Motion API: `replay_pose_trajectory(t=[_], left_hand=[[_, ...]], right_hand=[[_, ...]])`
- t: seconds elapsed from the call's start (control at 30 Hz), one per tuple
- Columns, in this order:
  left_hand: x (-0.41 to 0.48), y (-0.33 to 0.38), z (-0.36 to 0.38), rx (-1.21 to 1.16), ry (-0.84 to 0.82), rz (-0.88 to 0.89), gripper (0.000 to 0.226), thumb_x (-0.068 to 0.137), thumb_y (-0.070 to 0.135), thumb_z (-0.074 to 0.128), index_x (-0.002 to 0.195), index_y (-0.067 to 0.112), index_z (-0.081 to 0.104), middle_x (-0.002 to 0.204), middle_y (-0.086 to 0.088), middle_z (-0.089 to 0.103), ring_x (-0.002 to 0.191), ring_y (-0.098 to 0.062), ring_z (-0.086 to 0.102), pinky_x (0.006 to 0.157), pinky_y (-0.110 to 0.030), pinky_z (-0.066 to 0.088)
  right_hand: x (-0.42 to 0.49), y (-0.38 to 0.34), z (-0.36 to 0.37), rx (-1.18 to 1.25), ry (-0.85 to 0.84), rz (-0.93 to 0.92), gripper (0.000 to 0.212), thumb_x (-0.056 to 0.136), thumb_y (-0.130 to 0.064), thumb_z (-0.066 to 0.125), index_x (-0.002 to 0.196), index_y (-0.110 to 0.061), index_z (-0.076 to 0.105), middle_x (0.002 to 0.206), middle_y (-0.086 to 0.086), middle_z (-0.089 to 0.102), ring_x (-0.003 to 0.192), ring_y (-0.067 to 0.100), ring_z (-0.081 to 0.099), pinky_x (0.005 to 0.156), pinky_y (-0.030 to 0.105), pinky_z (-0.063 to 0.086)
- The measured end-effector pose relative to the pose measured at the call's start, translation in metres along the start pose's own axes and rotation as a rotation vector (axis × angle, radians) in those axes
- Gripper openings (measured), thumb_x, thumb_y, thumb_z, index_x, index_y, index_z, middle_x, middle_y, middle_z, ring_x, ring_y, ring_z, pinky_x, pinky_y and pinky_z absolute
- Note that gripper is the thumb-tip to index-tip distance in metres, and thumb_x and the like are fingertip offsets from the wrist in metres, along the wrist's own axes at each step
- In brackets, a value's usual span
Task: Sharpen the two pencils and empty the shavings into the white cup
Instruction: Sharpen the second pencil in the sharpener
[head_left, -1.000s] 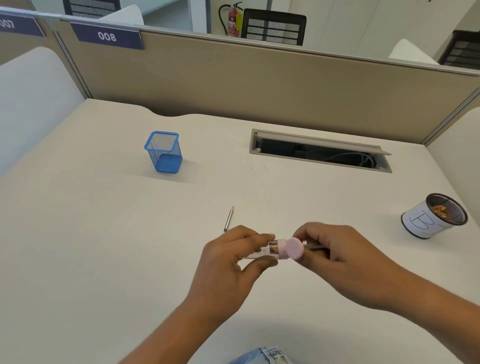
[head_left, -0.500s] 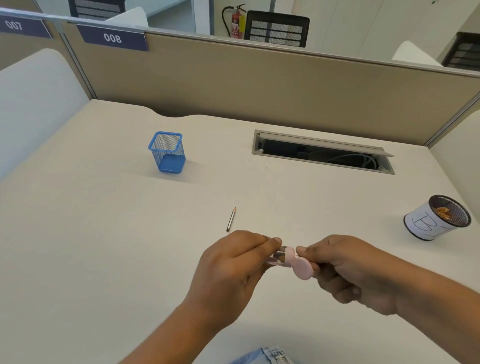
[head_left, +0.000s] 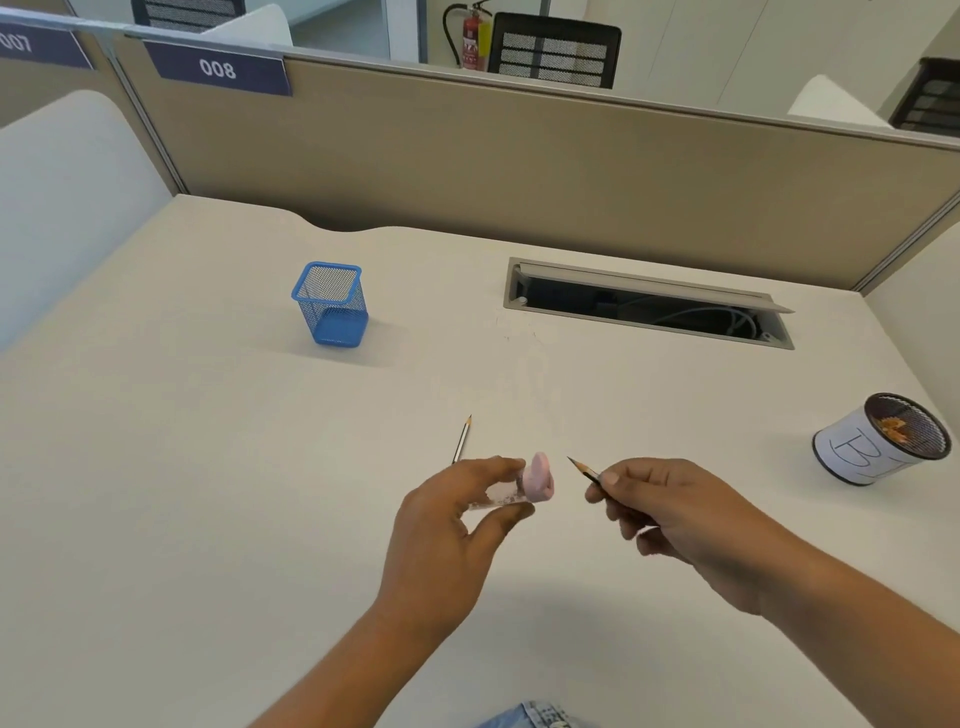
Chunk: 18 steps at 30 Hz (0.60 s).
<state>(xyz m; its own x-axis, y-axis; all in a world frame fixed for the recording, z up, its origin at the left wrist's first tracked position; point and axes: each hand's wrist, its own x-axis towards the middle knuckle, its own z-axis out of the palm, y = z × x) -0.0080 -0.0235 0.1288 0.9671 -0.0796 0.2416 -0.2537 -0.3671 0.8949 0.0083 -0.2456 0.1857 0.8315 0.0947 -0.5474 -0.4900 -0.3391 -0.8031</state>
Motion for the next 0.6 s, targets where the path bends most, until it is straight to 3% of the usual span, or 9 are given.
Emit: replay_pose_trajectory(t=[0.07,0.17,0.27,0.37,0.47,0.6], left_hand=[[-0.001,-0.004,0.006,0.008,-0.020,-0.058,0.031,0.087,0.022,0.072,0.103,0.047,0.065,0.099,0.030,0.069,0.090,0.001,0.065,0.072,-0.006,0.044],[-0.003,-0.017,0.016,0.063,-0.068,-0.125,0.026,0.090,0.034,0.066,0.103,0.054,0.055,0.095,0.026,0.070,0.058,0.008,0.055,0.056,-0.008,0.038],[-0.004,-0.032,0.028,0.109,-0.121,-0.198,0.022,0.092,0.040,0.061,0.111,0.045,0.053,0.099,0.018,0.072,0.042,0.002,0.046,0.054,-0.020,0.037],[-0.005,-0.044,0.033,0.114,-0.155,-0.275,0.023,0.092,0.042,0.060,0.114,0.042,0.054,0.099,0.025,0.069,0.049,0.008,0.050,0.058,-0.022,0.042],[-0.007,-0.054,0.034,0.103,-0.184,-0.328,0.021,0.091,0.042,0.062,0.104,0.055,0.052,0.092,0.043,0.060,0.082,0.021,0.056,0.066,-0.012,0.045],[-0.009,-0.065,0.035,0.098,-0.171,-0.347,0.021,0.089,0.041,0.064,0.108,0.049,0.057,0.099,0.036,0.066,0.098,0.014,0.059,0.069,-0.009,0.042]], right_hand=[[0.015,0.012,0.002,0.005,0.061,-0.016,0.019,0.094,-0.027,0.066,0.082,-0.018,0.079,0.071,-0.011,0.067,0.064,0.006,0.059,0.065,0.024,0.046],[0.043,0.033,0.008,-0.070,0.205,-0.068,0.011,0.087,-0.022,0.075,0.077,-0.023,0.079,0.067,-0.018,0.068,0.054,-0.002,0.053,0.054,0.015,0.041],[0.071,0.053,0.011,-0.249,0.356,-0.130,0.010,0.084,-0.023,0.077,0.076,-0.029,0.078,0.070,-0.014,0.071,0.054,0.001,0.054,0.050,0.015,0.039],[0.092,0.067,0.013,-0.463,0.427,-0.145,0.005,0.084,-0.028,0.074,0.083,-0.032,0.076,0.073,-0.016,0.070,0.062,0.004,0.059,0.055,0.022,0.043],[0.106,0.075,0.014,-0.568,0.444,-0.110,0.005,0.083,-0.029,0.073,0.084,-0.034,0.072,0.074,-0.019,0.068,0.069,0.005,0.062,0.059,0.026,0.050],[0.118,0.080,0.014,-0.595,0.451,-0.102,0.009,0.082,-0.030,0.073,0.079,-0.036,0.068,0.071,-0.021,0.066,0.072,0.007,0.064,0.063,0.030,0.055]])
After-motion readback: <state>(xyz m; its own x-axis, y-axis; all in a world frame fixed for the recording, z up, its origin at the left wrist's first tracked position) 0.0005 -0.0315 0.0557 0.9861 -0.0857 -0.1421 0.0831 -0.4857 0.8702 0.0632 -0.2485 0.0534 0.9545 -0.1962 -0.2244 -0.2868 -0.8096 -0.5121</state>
